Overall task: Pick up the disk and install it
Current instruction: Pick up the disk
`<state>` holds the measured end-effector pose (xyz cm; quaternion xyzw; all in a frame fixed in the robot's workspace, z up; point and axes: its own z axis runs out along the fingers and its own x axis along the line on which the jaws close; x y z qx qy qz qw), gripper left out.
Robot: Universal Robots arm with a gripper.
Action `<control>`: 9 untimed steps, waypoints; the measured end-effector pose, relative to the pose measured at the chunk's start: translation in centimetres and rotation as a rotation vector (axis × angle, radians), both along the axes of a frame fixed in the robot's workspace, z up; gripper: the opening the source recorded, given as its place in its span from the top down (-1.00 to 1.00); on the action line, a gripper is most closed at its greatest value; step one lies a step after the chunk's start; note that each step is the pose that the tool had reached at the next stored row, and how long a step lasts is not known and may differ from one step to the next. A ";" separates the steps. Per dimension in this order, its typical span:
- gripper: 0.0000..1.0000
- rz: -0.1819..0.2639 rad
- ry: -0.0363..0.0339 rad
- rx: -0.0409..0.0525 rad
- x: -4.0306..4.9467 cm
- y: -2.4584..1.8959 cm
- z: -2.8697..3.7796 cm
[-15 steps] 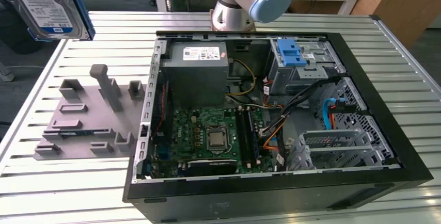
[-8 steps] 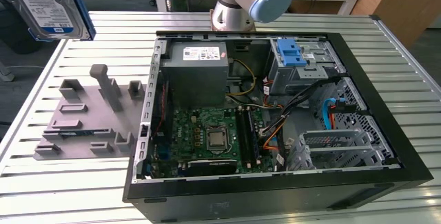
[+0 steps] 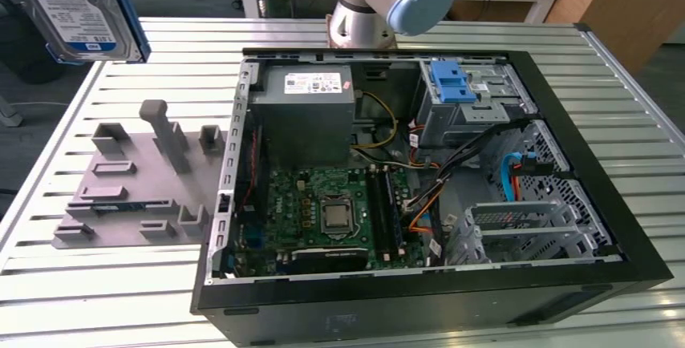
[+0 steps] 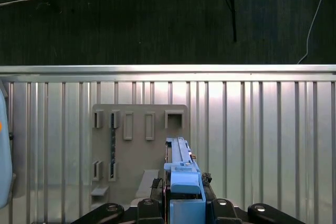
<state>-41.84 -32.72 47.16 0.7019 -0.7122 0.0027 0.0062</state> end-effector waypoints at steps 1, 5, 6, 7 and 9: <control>0.27 0.000 0.0000 0.0000 0.03 0.00 0.00; 0.27 0.000 0.0000 0.0000 0.12 0.00 0.00; 0.27 0.000 0.0000 0.0000 0.15 0.00 0.00; 0.27 0.000 0.0001 0.0000 0.18 0.00 0.00; 0.27 0.000 0.0000 0.0000 0.24 0.00 0.00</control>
